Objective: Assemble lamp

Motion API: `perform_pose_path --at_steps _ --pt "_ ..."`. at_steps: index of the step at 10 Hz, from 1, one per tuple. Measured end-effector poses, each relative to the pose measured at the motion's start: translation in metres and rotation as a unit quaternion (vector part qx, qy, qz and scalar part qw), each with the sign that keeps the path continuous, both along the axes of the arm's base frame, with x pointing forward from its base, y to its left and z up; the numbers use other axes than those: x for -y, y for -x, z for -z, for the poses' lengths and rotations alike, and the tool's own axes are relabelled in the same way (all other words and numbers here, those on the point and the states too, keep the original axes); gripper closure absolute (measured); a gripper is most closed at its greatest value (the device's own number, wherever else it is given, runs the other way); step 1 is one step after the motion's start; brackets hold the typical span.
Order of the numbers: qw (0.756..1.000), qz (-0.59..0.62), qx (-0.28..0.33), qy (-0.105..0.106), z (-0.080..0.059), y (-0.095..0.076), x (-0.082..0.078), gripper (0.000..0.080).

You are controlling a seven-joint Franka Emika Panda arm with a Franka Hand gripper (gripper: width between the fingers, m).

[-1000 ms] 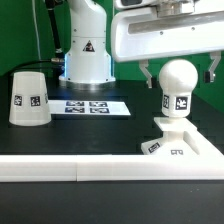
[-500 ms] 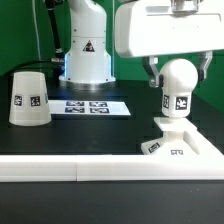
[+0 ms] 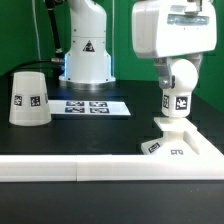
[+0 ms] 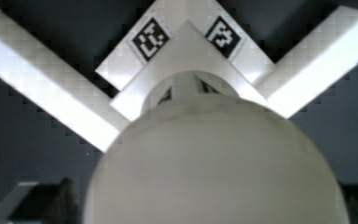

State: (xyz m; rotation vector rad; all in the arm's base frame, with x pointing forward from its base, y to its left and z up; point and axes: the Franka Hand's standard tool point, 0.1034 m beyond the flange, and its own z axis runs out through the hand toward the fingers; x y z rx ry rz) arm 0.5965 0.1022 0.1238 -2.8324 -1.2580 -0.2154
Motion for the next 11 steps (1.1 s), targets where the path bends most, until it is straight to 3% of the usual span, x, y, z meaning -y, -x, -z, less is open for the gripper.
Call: perform_pose_path --at_steps 4,5,8,11 --pt "0.996 -0.085 0.009 0.019 0.0002 -0.0001 0.0009 0.0101" --pt "0.996 -0.084 0.008 0.019 0.0001 -0.0001 0.0009 0.0214" --pt "0.996 -0.084 0.008 0.019 0.0002 -0.0002 0.0011 0.0223" --pt "0.999 0.041 0.004 -0.002 0.0004 -0.0002 0.0018 0.0223"
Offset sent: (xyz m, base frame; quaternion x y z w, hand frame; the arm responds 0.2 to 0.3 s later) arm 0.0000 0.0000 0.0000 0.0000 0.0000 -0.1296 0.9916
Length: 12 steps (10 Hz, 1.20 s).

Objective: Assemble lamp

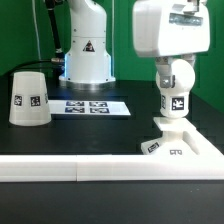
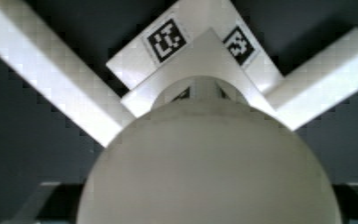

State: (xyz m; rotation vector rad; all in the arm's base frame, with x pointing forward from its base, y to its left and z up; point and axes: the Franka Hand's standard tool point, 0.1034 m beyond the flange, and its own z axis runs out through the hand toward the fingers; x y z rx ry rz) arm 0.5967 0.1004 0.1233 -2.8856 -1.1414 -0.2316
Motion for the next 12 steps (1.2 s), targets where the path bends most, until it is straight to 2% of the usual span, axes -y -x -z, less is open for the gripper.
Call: perform_pose_path --at_steps 4,6,11,12 --pt "0.984 0.176 -0.014 -0.023 -0.0001 -0.0005 0.0003 0.0222" --pt "0.976 0.216 -0.018 -0.028 0.0001 -0.0006 0.0011 0.0222" --pt "0.93 0.363 -0.029 -0.046 0.0002 -0.0012 0.0051 0.022" --pt "0.909 0.413 -0.033 -0.051 0.0003 -0.0011 0.0064 0.022"
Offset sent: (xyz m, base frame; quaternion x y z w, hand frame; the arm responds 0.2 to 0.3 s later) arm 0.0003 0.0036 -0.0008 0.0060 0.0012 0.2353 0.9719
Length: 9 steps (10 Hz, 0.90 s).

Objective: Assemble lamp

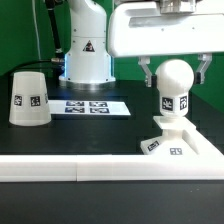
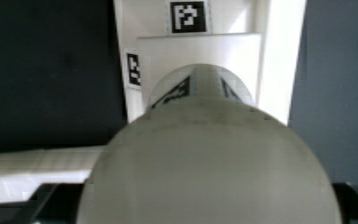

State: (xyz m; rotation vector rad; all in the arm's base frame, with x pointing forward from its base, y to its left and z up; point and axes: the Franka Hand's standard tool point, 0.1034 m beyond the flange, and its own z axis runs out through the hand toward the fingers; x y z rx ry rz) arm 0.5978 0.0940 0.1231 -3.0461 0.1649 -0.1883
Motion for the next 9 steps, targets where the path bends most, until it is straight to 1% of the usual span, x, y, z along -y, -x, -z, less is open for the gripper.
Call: perform_pose_path --at_steps 2,3,7,9 --pt "0.996 0.089 -0.01 -0.009 0.0006 0.001 0.0022 0.022" --pt "0.988 0.152 -0.02 -0.02 0.0009 0.0021 0.0026 0.022" --pt "0.945 0.315 -0.058 -0.063 0.0016 0.0058 -0.0022 0.022" --pt "0.917 0.382 -0.077 -0.082 0.0013 0.0071 -0.0035 0.022"
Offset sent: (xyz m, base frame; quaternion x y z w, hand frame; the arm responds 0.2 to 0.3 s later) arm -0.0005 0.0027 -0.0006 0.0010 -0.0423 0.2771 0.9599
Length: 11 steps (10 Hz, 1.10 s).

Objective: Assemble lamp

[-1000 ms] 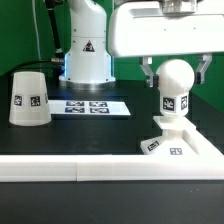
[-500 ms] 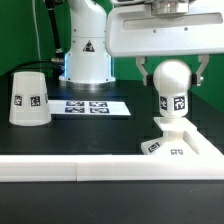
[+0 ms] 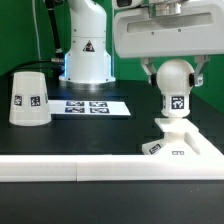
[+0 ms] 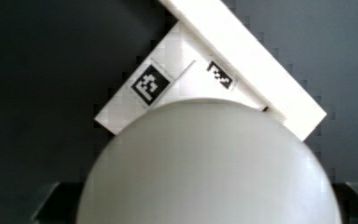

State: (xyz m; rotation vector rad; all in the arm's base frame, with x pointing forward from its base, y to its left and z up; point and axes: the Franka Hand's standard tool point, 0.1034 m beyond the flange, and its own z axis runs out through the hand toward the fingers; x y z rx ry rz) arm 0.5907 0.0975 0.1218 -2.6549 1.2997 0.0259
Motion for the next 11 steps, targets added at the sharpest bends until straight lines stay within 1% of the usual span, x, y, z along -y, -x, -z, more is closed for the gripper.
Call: perform_pose_path --at_steps 3,5,6,7,8,9,10,11 --pt "0.996 0.09 -0.019 -0.021 0.001 0.0 -0.001 0.022" --pt "0.989 0.14 -0.028 -0.029 0.001 0.0 -0.003 0.022" --pt "0.986 0.162 -0.033 -0.031 0.001 0.0 -0.004 0.0165" --pt "0.988 0.145 -0.03 -0.029 0.001 0.0 -0.004 0.012" --pt "0.992 0.121 -0.025 -0.025 0.001 0.001 -0.005 0.012" --pt "0.996 0.089 -0.02 -0.021 0.001 0.001 -0.008 0.0104" --pt "0.999 0.04 -0.008 -0.014 0.001 0.001 -0.01 0.0104" --pt "0.999 -0.05 0.007 -0.001 0.001 0.001 -0.01 0.0101"
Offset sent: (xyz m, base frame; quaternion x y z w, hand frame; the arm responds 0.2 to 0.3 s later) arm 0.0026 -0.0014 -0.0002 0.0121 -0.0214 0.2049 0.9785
